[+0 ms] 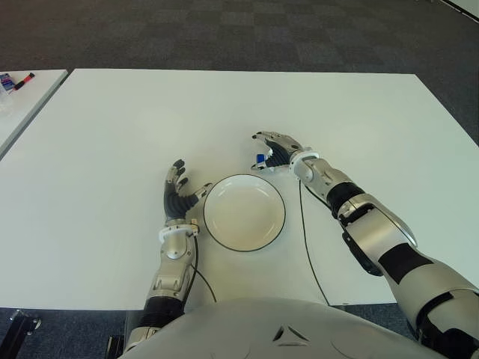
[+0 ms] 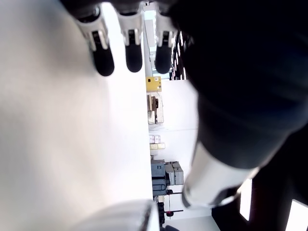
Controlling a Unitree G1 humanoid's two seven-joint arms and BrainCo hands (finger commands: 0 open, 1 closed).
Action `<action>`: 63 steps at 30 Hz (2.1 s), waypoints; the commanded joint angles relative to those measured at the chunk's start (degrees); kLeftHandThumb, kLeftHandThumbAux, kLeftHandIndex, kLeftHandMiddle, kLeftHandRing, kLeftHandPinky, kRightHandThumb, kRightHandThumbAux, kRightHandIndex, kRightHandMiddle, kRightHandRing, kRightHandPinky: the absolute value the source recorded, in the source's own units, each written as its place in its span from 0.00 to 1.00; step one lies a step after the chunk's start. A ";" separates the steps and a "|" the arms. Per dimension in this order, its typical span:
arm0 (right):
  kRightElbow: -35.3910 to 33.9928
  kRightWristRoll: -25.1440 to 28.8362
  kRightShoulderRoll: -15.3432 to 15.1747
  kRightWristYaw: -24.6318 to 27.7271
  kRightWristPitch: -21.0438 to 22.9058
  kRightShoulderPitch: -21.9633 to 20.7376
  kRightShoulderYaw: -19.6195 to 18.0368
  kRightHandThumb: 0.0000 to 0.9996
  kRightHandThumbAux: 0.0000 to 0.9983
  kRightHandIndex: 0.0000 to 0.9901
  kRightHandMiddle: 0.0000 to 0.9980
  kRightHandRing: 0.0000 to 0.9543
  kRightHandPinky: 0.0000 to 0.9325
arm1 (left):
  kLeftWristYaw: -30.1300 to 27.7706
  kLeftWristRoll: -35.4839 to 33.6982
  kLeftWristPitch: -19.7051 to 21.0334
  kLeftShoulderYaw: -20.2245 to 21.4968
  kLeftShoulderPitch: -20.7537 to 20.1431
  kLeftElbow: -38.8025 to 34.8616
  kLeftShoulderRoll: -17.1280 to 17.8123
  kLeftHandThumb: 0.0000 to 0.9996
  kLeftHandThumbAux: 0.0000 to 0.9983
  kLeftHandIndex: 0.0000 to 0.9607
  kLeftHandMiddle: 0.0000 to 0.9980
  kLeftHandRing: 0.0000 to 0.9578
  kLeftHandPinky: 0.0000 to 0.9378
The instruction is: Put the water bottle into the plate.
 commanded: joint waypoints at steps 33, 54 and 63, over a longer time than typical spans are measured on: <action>-6.33 2.12 -5.11 -1.05 -3.79 2.05 -3.30 0.28 0.58 0.00 0.00 0.00 0.07 | 0.28 -0.06 0.20 0.44 0.11 2.68 -1.70 0.00 0.95 0.15 0.14 0.14 0.17; -17.44 2.13 -7.12 -2.70 -2.30 5.95 -6.55 0.17 0.56 0.00 0.00 0.02 0.12 | 0.51 0.48 -0.20 0.50 -0.96 4.31 -1.52 0.00 0.93 0.16 0.14 0.14 0.17; -20.78 2.69 -7.65 -2.00 -2.08 7.72 -8.15 0.18 0.56 0.00 0.00 0.03 0.17 | 0.47 0.16 -0.44 0.58 -1.15 4.55 -1.73 0.00 0.94 0.16 0.15 0.14 0.17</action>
